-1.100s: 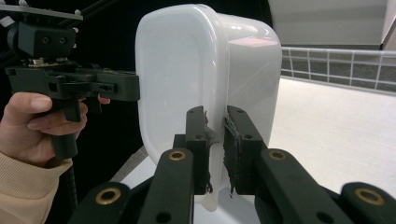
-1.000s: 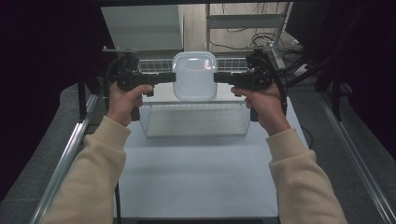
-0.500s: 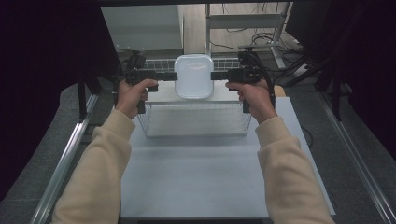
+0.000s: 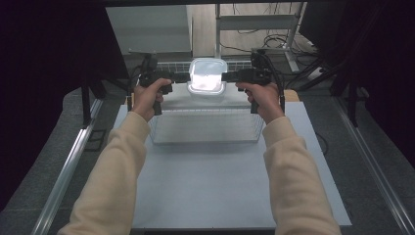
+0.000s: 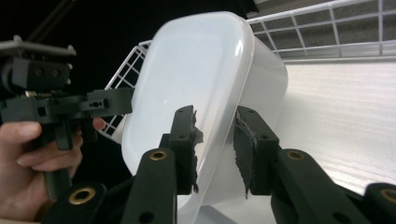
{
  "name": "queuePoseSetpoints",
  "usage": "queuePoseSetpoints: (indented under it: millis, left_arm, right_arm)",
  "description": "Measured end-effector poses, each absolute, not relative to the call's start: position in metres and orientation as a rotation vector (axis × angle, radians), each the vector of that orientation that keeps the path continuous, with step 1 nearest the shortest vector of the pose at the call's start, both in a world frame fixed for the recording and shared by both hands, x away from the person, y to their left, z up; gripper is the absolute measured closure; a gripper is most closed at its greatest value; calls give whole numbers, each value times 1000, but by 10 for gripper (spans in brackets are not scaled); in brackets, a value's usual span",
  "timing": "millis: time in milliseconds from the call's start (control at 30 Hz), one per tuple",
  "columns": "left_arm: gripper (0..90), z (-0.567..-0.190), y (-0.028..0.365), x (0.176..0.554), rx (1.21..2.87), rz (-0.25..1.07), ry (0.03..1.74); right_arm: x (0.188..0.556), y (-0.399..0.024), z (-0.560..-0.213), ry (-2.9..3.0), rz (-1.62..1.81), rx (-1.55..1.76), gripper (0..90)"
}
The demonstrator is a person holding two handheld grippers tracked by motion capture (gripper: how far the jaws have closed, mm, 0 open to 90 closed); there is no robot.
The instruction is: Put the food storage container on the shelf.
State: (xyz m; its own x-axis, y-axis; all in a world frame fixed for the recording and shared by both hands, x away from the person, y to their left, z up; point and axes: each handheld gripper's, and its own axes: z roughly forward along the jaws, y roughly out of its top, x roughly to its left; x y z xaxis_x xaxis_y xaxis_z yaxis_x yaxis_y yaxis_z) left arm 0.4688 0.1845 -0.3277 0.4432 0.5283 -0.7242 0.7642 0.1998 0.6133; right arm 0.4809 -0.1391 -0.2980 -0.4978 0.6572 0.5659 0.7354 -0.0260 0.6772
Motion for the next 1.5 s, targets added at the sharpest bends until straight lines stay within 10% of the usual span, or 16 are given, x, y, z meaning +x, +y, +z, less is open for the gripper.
queuePoseSetpoints:
  millis: [400,733,1500]
  left_arm:
    - [686,-336,180,476,1440,-255,1227]
    - [332,-320,179,446,1506,-57,1160]
    - [295,-408,223,275,1731,174,1065]
  right_arm:
    - [495,-140,-312,-2058,-1576,-1569,580]
    - [461,-151,-290,-2245,-1748,-1444,301]
    - [296,-212,-384,-2754,-1776,-1176,250]
